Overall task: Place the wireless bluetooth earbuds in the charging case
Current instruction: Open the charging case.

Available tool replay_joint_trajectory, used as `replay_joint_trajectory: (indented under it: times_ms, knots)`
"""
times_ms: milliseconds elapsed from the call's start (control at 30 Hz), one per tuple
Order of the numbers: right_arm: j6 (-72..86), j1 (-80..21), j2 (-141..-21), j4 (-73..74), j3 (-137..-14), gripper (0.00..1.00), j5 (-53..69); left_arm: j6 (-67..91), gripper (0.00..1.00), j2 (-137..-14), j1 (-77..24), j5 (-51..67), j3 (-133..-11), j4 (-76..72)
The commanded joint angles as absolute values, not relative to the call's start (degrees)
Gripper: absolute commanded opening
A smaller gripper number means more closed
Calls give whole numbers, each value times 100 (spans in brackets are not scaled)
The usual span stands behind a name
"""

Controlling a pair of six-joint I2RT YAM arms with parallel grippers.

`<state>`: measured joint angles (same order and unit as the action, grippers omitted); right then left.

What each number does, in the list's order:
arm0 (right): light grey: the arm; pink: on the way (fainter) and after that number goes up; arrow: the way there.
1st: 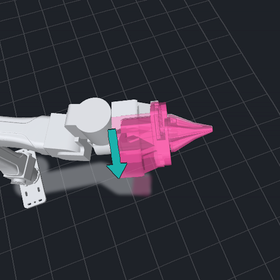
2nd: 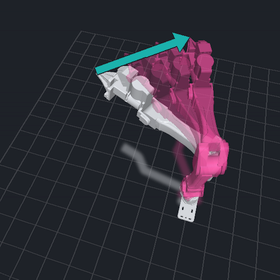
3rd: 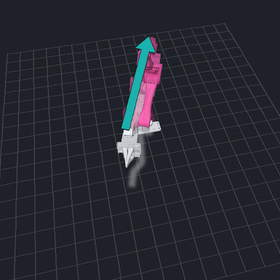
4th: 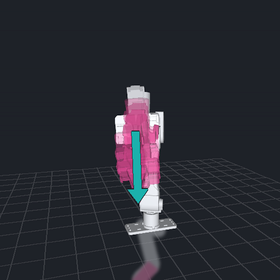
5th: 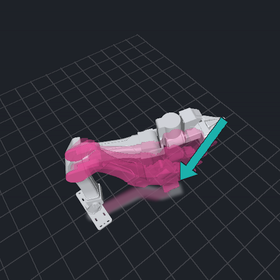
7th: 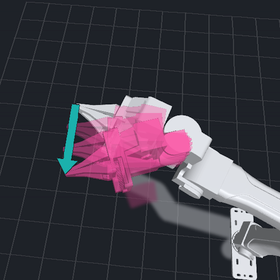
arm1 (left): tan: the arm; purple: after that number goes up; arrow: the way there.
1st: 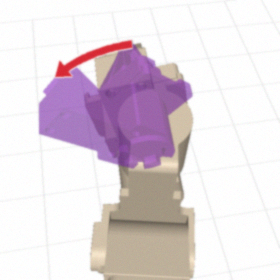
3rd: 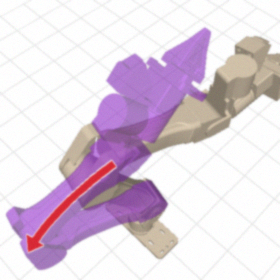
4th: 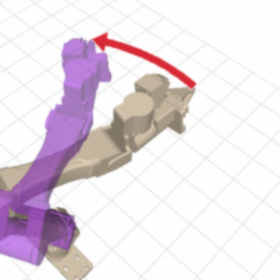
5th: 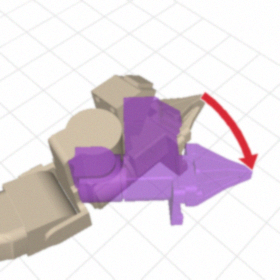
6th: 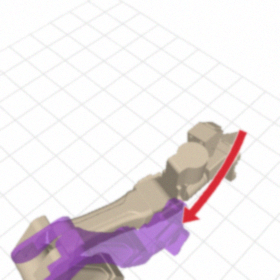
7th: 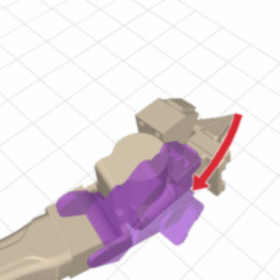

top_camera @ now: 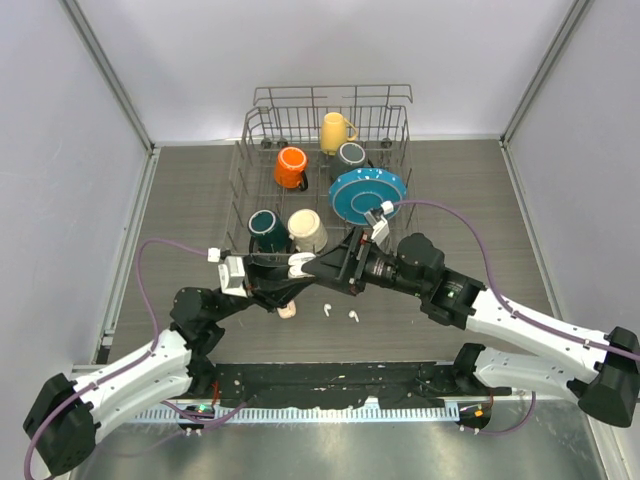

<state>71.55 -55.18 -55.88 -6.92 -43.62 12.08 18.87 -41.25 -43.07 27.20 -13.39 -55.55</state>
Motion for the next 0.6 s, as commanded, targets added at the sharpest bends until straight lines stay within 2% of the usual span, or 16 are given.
replay_joint_trajectory:
  times_ms: [0, 133, 333, 500, 533, 567]
  knots:
    - [7304, -5511, -5625, -1257, -4377, 88, 1468, 1705, 0, -4148, -4324, 2619, -1661, -5730]
    - [7391, -5511, -5730, -1414, -4298, 77, 1503, 1714, 0, -4227, -4324, 2654, -1714, -5748]
    - [7514, -5511, -5941, -1802, -4219, 69, 1652, 1767, 0, -4342, -4324, 2689, -1758, -5836]
    - [7532, -5519, -5985, -1933, -4201, 55, 1661, 1802, 1, -4395, -4316, 2716, -1784, -5871]
    - [7532, -5511, -5985, -1942, -4192, 48, 1661, 1810, 1, -4412, -4324, 2716, -1775, -5862]
    - [7524, -5519, -5977, -1951, -4184, 46, 1652, 1811, 0, -4412, -4324, 2707, -1775, -5880]
